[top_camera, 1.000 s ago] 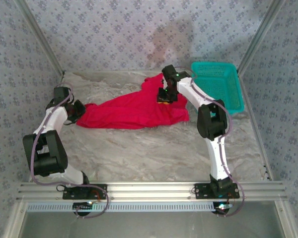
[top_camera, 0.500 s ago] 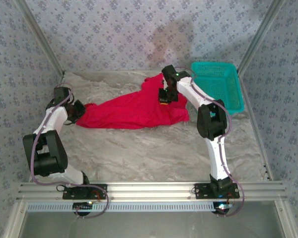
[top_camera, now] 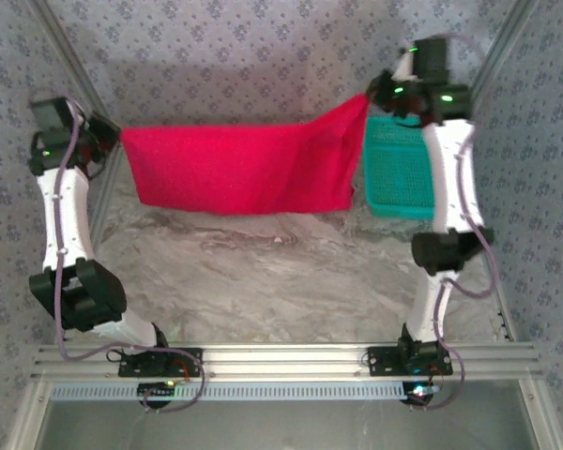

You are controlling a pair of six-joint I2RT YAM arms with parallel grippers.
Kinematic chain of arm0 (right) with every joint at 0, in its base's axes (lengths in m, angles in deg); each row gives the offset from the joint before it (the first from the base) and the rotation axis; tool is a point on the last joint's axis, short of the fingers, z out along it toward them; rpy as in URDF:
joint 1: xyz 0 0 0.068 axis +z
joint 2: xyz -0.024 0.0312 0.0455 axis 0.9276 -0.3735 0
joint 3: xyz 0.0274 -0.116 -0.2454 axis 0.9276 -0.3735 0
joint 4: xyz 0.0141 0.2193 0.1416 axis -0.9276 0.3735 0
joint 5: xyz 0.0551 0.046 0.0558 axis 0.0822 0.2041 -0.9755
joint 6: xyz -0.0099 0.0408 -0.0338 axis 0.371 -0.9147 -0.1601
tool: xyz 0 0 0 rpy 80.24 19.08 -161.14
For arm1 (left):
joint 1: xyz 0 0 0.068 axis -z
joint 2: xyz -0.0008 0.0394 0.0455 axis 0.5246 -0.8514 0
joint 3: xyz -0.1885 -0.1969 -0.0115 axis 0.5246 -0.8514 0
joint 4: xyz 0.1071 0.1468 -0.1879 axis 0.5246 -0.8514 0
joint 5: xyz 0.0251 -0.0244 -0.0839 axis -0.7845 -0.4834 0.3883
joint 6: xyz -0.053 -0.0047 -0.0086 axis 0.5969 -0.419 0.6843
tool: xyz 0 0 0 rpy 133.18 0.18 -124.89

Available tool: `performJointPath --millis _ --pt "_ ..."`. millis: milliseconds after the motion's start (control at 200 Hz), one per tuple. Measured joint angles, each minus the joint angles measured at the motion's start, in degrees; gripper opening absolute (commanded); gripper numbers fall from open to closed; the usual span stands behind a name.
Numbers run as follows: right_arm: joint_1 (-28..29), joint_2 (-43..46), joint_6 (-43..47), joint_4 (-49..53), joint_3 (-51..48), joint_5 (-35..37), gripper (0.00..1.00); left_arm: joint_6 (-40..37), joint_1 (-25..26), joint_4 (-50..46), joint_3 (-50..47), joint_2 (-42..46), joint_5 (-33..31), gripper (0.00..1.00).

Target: Fold the inside-out t-shirt

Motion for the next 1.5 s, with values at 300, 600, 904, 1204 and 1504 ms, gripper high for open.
performJointPath --millis 300,600,904,1204,1504 --pt "-3.8 24.5 -3.8 -4.6 -3.5 -7.4 0.0 3.7 -4.9 -1.1 7.3 14.5 1.3 0.0" --pt "-9.7 36.6 -3.8 -5.6 -7.8 -8.7 0.0 -0.4 -5.3 -4.8 18.5 26.2 -3.1 0.0" --pt "-10.2 37.6 -6.5 -10.4 -15.1 -11.1 0.0 -2.9 -5.4 -5.1 12.9 26.9 -3.1 0.0" --pt "-6.8 24.8 -8.7 -15.8 -18.5 -12.0 0.0 0.1 -4.7 -0.4 0.6 14.7 1.6 0.0" --pt "-4.1 -1.1 -10.3 -12.6 5.3 -12.3 0.0 4.0 -1.1 1.7 7.0 -3.3 2.9 0.0"
